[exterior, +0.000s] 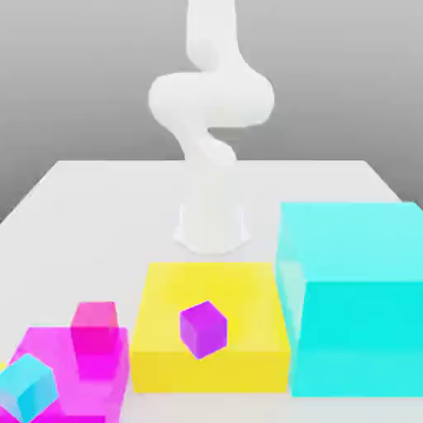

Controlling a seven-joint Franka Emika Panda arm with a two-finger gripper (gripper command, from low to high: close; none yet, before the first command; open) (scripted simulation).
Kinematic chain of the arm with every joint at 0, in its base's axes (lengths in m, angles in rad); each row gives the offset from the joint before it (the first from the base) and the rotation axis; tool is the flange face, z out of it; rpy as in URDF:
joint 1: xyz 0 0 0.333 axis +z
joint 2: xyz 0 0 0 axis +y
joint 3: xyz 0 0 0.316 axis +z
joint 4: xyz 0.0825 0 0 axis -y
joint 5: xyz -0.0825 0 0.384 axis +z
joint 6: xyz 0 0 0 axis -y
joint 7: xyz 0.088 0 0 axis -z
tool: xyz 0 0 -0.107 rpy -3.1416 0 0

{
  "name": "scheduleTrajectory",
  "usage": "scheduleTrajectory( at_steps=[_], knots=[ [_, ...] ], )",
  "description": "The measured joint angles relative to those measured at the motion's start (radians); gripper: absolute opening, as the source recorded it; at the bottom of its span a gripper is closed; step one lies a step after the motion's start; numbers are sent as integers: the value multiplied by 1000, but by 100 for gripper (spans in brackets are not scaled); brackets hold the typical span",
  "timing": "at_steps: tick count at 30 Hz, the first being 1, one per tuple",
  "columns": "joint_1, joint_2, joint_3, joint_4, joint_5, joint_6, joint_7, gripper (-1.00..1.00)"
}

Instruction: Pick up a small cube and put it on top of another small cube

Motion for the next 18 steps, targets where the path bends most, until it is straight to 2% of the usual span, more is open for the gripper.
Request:
scheduleTrajectory(
  at_steps=[18],
  knots=[
    [-259, 659, -89, 60, 3, 166, 449, 0]
  ],
)
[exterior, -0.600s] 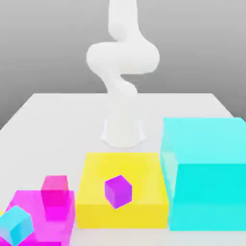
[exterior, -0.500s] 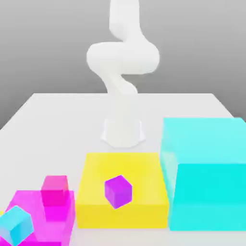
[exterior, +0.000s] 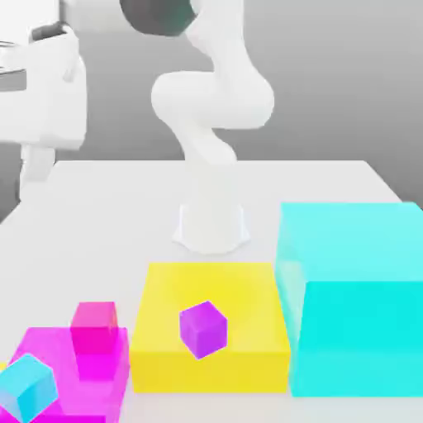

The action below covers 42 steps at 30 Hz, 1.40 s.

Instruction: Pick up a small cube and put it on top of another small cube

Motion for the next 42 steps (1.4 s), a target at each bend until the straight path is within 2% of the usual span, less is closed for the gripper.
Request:
scheduleTrajectory(
  at_steps=[12, 16, 17, 25, 29, 35, 38, 39, 42],
  knots=[
    [-129, 441, -79, 41, 125, 106, 210, 0],
    [-164, 586, -53, 70, 167, 200, 202, 0],
    [-170, 614, -46, 77, 173, 221, 198, -100],
    [-166, 593, -51, 72, 169, 205, 202, -100],
    [-133, 462, -71, 53, 130, 95, 237, -100],
    [-13, 274, -30, 103, 46, -137, 355, -100],
    [-2, 330, -20, 88, 49, -65, 360, -100],
    [-1, 346, -18, 83, 52, -45, 358, 100],
    [-1, 346, -18, 83, 52, -45, 358, 100]
  ],
)
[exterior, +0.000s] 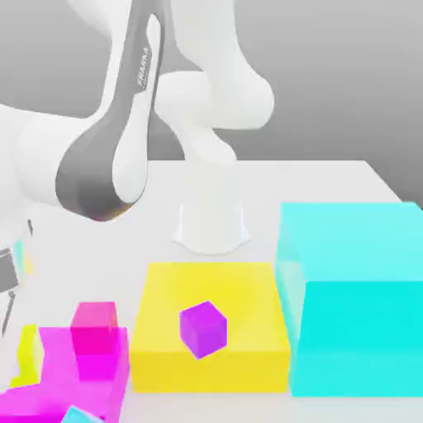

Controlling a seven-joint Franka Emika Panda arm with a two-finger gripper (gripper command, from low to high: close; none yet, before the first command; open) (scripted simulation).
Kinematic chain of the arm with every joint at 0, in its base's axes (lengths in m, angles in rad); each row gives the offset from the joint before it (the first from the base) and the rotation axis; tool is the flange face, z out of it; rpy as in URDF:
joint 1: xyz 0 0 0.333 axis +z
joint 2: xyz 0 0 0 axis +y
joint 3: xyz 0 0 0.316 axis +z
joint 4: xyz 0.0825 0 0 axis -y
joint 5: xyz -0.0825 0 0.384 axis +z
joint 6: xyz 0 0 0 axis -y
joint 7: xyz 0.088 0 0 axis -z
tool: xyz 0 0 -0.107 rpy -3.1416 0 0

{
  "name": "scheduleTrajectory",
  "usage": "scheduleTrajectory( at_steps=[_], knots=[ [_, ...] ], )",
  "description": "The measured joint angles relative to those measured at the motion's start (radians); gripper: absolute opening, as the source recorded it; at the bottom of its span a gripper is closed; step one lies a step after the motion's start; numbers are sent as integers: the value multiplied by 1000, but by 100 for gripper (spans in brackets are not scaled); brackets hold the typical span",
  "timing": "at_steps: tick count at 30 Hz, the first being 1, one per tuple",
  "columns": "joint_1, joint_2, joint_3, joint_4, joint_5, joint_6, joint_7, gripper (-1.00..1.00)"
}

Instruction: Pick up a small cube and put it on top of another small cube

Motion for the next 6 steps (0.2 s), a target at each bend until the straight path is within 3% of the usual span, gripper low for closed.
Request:
scheduleTrajectory(
  at_steps=[3, 6],
  knots=[
    [1, 8, 0, -2, -1, 9, 1, 100],
    [5, -57, -5, 16, -15, -75, 11, 100]
  ],
)
